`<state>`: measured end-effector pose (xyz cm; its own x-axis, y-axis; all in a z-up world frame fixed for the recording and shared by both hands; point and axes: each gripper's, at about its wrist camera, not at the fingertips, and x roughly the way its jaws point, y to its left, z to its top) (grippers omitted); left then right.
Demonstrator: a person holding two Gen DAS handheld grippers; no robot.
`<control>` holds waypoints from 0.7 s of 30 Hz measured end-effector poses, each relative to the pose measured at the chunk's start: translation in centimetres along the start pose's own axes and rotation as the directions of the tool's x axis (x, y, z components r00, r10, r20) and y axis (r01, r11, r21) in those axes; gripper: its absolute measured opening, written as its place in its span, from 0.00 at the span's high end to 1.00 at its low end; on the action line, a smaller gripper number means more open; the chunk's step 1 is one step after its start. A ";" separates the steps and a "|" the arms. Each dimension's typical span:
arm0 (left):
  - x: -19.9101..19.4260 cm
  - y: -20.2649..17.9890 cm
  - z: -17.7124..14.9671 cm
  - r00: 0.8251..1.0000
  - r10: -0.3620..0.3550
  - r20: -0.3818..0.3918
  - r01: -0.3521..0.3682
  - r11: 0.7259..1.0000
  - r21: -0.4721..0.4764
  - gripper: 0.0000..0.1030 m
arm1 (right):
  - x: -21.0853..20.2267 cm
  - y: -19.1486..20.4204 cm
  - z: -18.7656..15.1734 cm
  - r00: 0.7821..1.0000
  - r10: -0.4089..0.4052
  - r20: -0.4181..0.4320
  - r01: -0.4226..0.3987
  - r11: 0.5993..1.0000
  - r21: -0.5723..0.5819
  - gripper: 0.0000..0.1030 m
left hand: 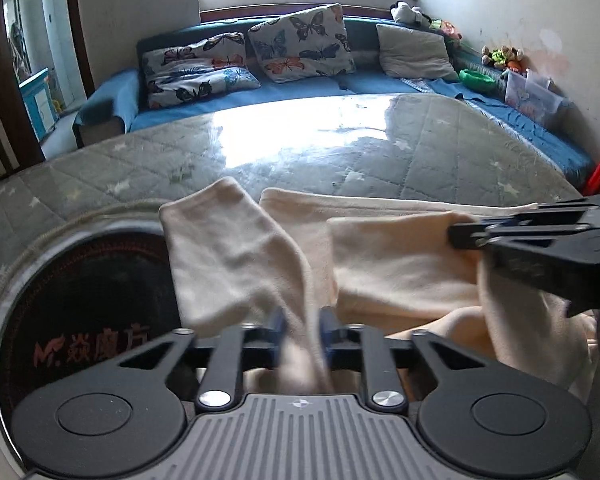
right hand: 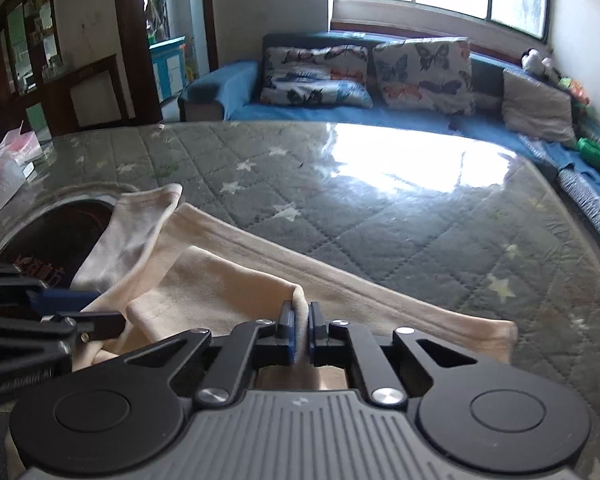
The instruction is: Fold clothes
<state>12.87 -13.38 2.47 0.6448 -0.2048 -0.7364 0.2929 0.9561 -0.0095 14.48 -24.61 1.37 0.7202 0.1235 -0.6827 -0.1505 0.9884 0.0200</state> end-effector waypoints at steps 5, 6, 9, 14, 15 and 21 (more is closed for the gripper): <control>-2.4 1.4 -1.2 0.998 0.009 0.059 -0.007 0.999 -0.034 0.96 | -4.8 -1.1 -1.1 0.993 -0.068 0.095 0.066 0.997 0.029 0.95; -2.9 1.7 -1.4 0.997 0.015 0.069 -0.012 0.999 -0.043 0.97 | -6.1 -1.6 -1.5 0.989 -0.084 0.119 0.079 0.996 0.044 0.95; -4.7 2.8 -2.2 0.995 0.033 0.098 -0.026 0.997 -0.073 0.97 | -9.9 -3.1 -2.8 0.975 -0.137 0.177 0.122 0.988 0.089 0.95; -8.0 5.2 -4.7 0.990 0.064 0.129 -0.046 0.990 -0.135 0.97 | -15.6 -5.8 -6.6 0.948 -0.236 0.212 0.199 0.963 0.179 0.95; -8.6 5.7 -5.3 0.989 0.071 0.133 -0.051 0.988 -0.146 0.97 | -16.3 -6.2 -7.5 0.944 -0.254 0.210 0.214 0.957 0.195 0.95; -13.1 8.7 -9.8 0.989 0.078 0.128 -0.049 0.976 -0.214 0.97 | -19.8 -8.7 -12.7 0.927 -0.339 0.164 0.284 0.915 0.288 0.95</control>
<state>0.07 -0.34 5.37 0.7504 -0.1551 -0.6425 0.1032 0.9877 -0.1178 -7.03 -36.81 5.44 0.8291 -0.2059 -0.5198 0.2614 0.9646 0.0350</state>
